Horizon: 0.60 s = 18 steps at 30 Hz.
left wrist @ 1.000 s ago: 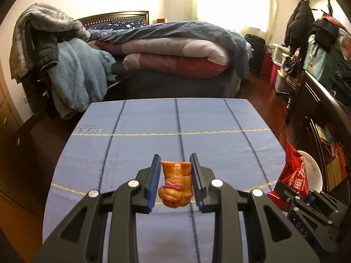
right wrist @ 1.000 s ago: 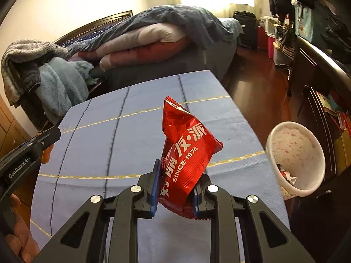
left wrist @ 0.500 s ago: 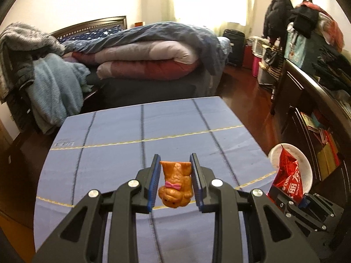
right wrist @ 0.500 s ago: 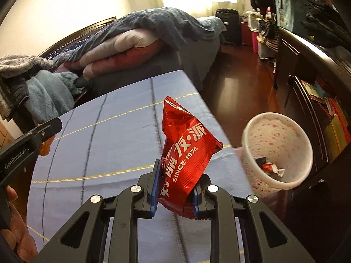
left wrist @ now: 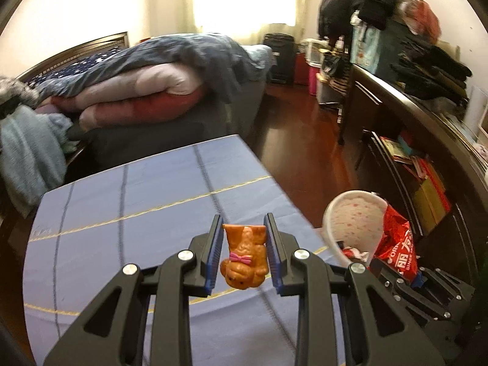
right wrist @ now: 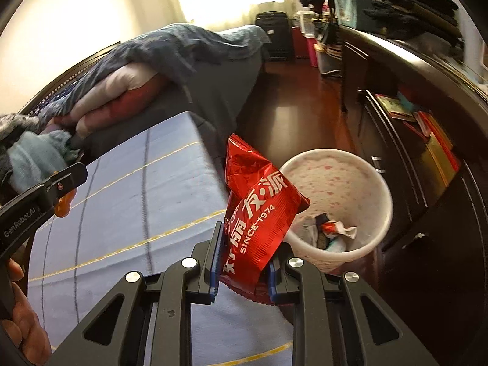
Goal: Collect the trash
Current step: 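Carry the figurine and red bag over the wastebasket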
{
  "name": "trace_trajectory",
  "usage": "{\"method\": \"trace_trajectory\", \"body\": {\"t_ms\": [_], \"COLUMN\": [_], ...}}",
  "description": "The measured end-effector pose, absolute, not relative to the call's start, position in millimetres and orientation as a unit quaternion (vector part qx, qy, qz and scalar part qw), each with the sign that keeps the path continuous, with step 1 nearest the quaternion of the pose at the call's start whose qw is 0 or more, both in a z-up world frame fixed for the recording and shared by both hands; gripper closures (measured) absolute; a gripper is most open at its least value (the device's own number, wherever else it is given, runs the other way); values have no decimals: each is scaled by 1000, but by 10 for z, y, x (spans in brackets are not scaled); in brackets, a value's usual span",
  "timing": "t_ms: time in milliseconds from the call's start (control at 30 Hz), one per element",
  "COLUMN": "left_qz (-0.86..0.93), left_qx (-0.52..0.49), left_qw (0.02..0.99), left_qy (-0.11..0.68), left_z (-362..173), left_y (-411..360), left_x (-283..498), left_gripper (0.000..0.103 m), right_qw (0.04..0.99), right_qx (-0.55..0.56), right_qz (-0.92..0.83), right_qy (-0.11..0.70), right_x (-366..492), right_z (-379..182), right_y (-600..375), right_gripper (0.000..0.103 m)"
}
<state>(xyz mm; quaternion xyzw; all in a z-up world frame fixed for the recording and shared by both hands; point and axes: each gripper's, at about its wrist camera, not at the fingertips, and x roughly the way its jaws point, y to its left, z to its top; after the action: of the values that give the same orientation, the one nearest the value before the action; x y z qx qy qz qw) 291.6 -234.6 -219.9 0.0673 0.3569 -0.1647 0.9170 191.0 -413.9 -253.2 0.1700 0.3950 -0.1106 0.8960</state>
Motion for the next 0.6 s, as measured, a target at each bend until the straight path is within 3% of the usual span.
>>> {"method": "trace_trajectory", "body": {"t_ms": [600], "left_qz": [-257], "left_qx": [94], "left_qw": [900], "left_qy": [339], "left_z": [-2194], "left_y": [-3411], "left_x": [3042], "left_gripper": [75], "right_qw": [886], "right_qx": [185], "right_qz": [-177], "right_qy": [387], "right_x": [1845], "right_z": [-2603], "right_y": [-4827], "right_gripper": [79]}}
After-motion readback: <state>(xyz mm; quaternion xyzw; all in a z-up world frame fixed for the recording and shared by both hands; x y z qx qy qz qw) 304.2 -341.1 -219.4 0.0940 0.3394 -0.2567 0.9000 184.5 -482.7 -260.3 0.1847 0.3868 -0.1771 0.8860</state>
